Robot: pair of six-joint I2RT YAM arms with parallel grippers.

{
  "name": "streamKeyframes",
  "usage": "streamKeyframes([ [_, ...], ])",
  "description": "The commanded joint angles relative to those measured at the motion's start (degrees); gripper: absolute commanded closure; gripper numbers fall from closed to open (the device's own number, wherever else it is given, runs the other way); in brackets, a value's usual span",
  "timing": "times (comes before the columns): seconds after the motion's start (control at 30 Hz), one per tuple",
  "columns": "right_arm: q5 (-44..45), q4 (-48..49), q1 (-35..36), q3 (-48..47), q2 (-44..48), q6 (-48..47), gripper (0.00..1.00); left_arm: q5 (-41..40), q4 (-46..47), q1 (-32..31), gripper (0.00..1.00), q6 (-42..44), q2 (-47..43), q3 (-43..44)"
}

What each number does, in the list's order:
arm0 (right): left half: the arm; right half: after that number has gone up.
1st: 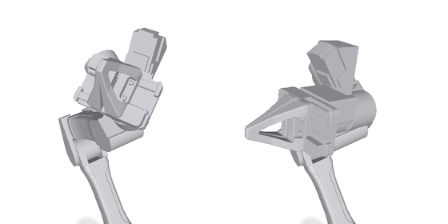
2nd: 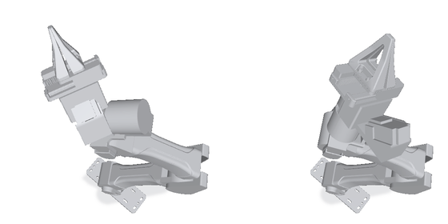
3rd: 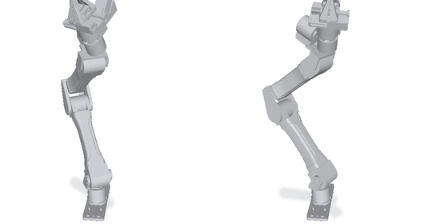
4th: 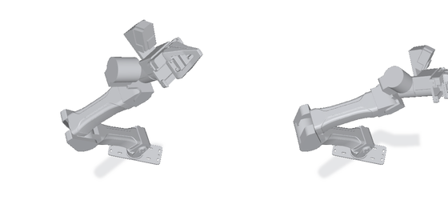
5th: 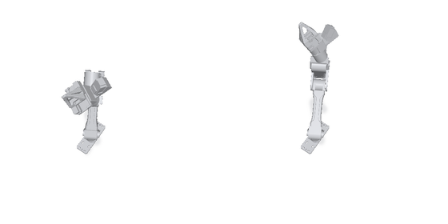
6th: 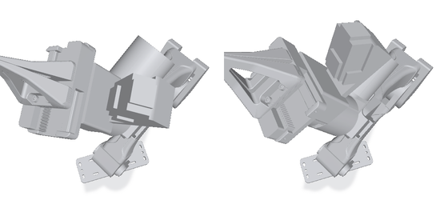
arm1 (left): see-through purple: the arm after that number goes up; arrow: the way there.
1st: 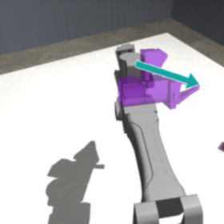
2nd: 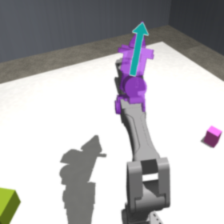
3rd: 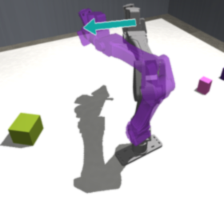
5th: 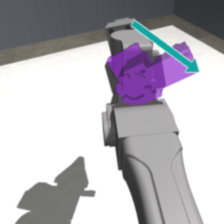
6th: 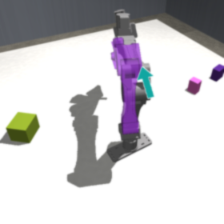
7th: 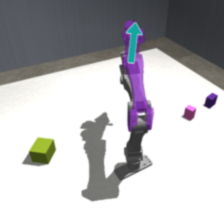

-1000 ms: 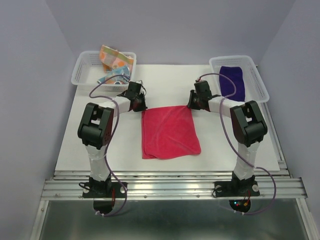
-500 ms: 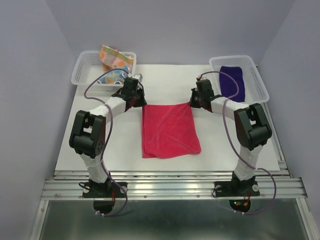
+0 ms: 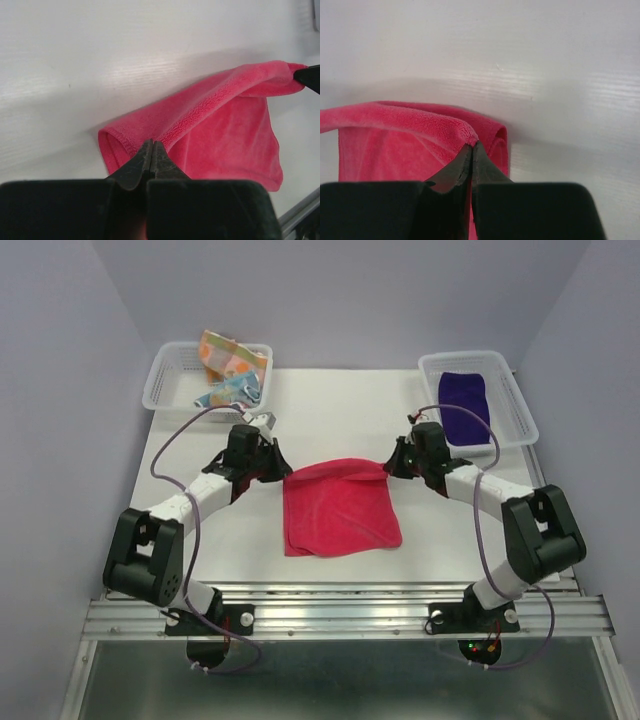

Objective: Fold and stack the towels
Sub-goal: Fold the towel

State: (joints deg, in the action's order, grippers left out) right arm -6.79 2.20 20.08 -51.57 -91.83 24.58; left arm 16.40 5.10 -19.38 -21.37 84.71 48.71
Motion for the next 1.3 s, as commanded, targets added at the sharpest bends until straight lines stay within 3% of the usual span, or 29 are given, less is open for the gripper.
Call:
streamKeyframes([
  [0.0,-2.9,4.0,0.1,5.8,7.7,3.5,0.99,3.0,4.2,0.2,1.0,-3.1,-9.1,-5.1],
  [0.43,-9.0,1.9,0.4,23.9,30.3,9.7,0.99,3.1,7.5,-4.8,1.0,-16.7,-30.6,-25.6],
  [0.57,-10.3,0.1,0.6,26.2,35.7,10.9,0.99,1.4,4.7,-6.3,1.0,-20.4,-37.3,-27.8],
  [0.67,-9.8,-2.0,0.6,28.4,40.7,10.9,0.99,-0.4,-2.9,-6.7,1.0,-21.9,-42.4,-27.3],
  [0.77,-9.4,-3.8,0.6,29.5,42.3,10.8,0.99,-2.9,-6.9,-7.3,1.0,-23.0,-44.0,-27.3],
  [1.27,-9.6,-2.7,0.5,35.8,44.5,13.7,0.99,-4.6,-9.3,-11.3,1.0,-28.9,-45.9,-32.2],
])
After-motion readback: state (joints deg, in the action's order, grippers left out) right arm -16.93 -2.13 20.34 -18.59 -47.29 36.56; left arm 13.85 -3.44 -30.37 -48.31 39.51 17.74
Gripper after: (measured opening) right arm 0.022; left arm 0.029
